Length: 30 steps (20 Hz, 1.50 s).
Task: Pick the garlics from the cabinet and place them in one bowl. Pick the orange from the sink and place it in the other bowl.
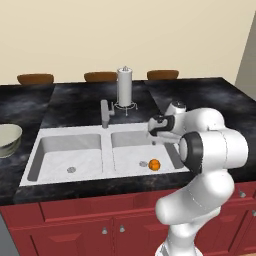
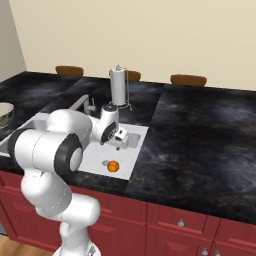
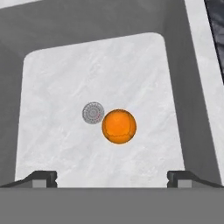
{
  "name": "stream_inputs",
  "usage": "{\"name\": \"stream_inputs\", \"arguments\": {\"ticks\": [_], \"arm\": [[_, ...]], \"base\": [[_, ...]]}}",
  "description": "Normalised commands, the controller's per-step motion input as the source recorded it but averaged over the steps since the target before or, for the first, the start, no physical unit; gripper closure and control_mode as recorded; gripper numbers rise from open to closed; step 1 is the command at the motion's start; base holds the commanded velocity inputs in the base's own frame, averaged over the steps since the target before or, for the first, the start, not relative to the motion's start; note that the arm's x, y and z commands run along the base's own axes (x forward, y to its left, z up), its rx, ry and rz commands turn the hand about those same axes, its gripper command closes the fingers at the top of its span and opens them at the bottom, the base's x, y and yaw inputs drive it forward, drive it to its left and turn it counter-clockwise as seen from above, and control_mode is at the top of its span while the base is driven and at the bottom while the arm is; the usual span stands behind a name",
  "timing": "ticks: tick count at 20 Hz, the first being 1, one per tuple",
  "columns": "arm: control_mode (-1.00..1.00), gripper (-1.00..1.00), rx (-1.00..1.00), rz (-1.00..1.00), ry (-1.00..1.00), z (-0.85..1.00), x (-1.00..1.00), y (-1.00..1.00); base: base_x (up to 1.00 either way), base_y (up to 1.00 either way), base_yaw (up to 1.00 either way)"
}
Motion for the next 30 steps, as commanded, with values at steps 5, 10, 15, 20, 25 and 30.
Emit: {"name": "stream_inputs", "arguments": {"ticks": [5,10,15,20,25,30], "arm": [[-1.00,-1.00,-0.01,0.00,0.05,-0.42,0.04,0.03],[-1.00,-1.00,-0.01,0.00,0.07,-0.50,0.23,0.01],[-1.00,-1.00,0.00,0.00,0.05,-0.41,0.31,0.02],[-1.00,-1.00,0.00,0.00,0.03,-0.49,0.13,0.03],[-1.00,-1.00,0.00,0.00,0.00,-0.41,0.00,0.03],[-1.00,-1.00,0.00,0.00,0.00,-0.24,0.00,0.00]], "base": [[0.00,0.00,0.00],[0.00,0.00,0.00],[0.00,0.00,0.00],[0.00,0.00,0.00],[0.00,0.00,0.00],[0.00,0.00,0.00]]}}
